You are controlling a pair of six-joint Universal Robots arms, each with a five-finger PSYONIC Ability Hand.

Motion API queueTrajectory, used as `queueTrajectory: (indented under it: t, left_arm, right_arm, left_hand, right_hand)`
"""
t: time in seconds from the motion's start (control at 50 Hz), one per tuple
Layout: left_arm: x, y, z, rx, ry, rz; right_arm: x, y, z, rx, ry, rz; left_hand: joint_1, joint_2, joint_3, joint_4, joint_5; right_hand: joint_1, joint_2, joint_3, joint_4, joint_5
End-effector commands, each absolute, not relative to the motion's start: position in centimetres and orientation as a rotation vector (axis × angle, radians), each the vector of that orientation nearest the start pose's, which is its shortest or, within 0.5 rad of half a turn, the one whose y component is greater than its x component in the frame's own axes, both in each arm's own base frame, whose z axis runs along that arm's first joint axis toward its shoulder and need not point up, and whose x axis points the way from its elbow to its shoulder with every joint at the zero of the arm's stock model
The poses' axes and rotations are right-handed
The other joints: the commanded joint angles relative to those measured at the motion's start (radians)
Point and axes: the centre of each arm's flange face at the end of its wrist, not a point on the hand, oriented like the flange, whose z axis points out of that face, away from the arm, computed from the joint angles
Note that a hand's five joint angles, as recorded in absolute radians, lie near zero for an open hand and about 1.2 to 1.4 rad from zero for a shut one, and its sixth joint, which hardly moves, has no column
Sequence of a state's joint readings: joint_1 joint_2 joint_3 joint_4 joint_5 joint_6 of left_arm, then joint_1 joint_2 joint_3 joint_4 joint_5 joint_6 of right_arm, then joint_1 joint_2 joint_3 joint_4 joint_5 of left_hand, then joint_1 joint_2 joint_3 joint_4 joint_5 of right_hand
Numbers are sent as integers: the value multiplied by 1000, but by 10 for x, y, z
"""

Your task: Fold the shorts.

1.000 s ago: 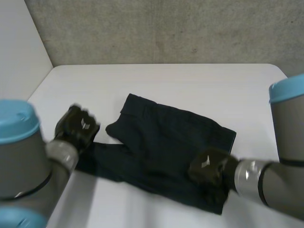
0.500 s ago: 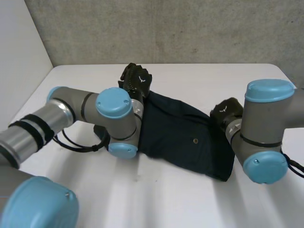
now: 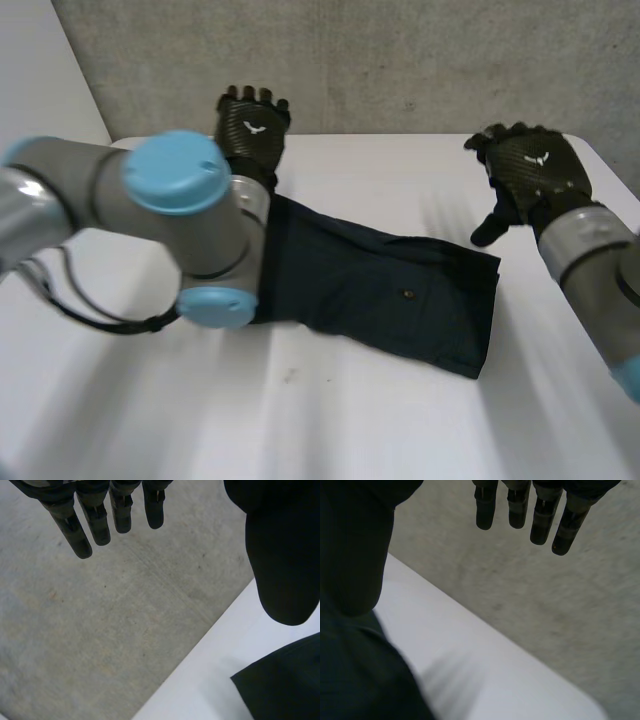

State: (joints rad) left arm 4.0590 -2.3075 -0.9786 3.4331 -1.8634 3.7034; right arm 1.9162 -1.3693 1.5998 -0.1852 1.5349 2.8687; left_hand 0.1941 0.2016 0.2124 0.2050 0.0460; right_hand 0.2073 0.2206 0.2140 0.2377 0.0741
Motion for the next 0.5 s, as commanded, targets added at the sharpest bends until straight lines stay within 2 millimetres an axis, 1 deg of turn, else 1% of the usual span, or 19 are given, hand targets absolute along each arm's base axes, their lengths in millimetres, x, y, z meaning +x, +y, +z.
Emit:
queueTrajectory:
  t: [0.02,0.04,0.08,0.1,0.12,0.16,0.18,0.2,0.22,0.26,0.32,0.4,0.42,0.48,0.5]
  left_arm:
    - [-322,-275,240,768,2125,-2310]
    - [-314,-270,234,760,2179,-2291]
    - [-307,-267,228,753,2227,-2268]
    - [-304,-265,225,746,2250,-2252]
    - [-297,-262,217,740,2288,-2216]
    - [-291,-258,209,742,2318,-2178]
    - [-289,-256,206,743,2329,-2159]
    - [-286,-252,198,751,2352,-2125]
    - [-285,-252,196,751,2356,-2118]
    - [-282,-252,191,739,2368,-2100]
    - [-280,-255,190,725,2364,-2100]
    - [-278,-257,190,711,2367,-2096]
    - [-278,-257,189,712,2369,-2092]
    - [-277,-256,187,714,2374,-2084]
    - [-277,-255,186,716,2378,-2078]
  right_arm:
    - [234,-239,225,-678,2209,-1743]
    - [232,-229,213,-697,2254,-1671]
    - [232,-221,204,-710,2275,-1629]
    - [231,-218,193,-721,2288,-1605]
    - [231,-216,189,-724,2293,-1602]
    - [230,-215,181,-736,2296,-1608]
    - [230,-216,172,-747,2301,-1613]
    - [230,-216,167,-751,2308,-1606]
    - [229,-218,156,-760,2329,-1592]
    - [228,-222,142,-771,2355,-1579]
    - [228,-227,135,-776,2367,-1596]
    - [228,-235,126,-789,2383,-1641]
    - [228,-238,121,-809,2402,-1638]
    - [226,-242,119,-834,2423,-1656]
    - [223,-245,121,-841,2429,-1677]
  left_hand:
    - [-20,-27,-38,-30,-46]
    - [-20,-27,-38,-30,-46]
    - [-16,-23,-34,-27,-42]
    - [-16,-23,-34,-27,-42]
    - [-16,-23,-34,-27,-42]
    - [-16,-23,-34,-27,-42]
    - [-16,-23,-34,-27,-42]
    - [-13,-20,-31,-24,-39]
    - [-10,-17,-28,-21,-36]
    - [16,9,-2,5,-10]
    - [17,9,-2,6,-10]
    - [19,12,1,8,-7]
    - [19,12,1,8,-7]
    - [19,12,1,8,-7]
    - [19,12,1,8,-7]
  right_hand:
    - [-33,-46,-39,-63,-74]
    - [-11,-24,-18,-41,-52]
    - [16,2,9,-15,-26]
    - [39,26,32,9,-2]
    - [42,29,35,12,1]
    - [65,52,59,35,24]
    - [101,87,94,70,59]
    - [110,96,103,79,68]
    - [127,114,120,97,86]
    - [177,163,170,146,135]
    - [247,234,241,217,206]
    - [406,393,399,375,364]
    - [592,579,585,562,551]
    - [1179,1166,1173,1149,1138]
    - [1189,1176,1182,1158,1147]
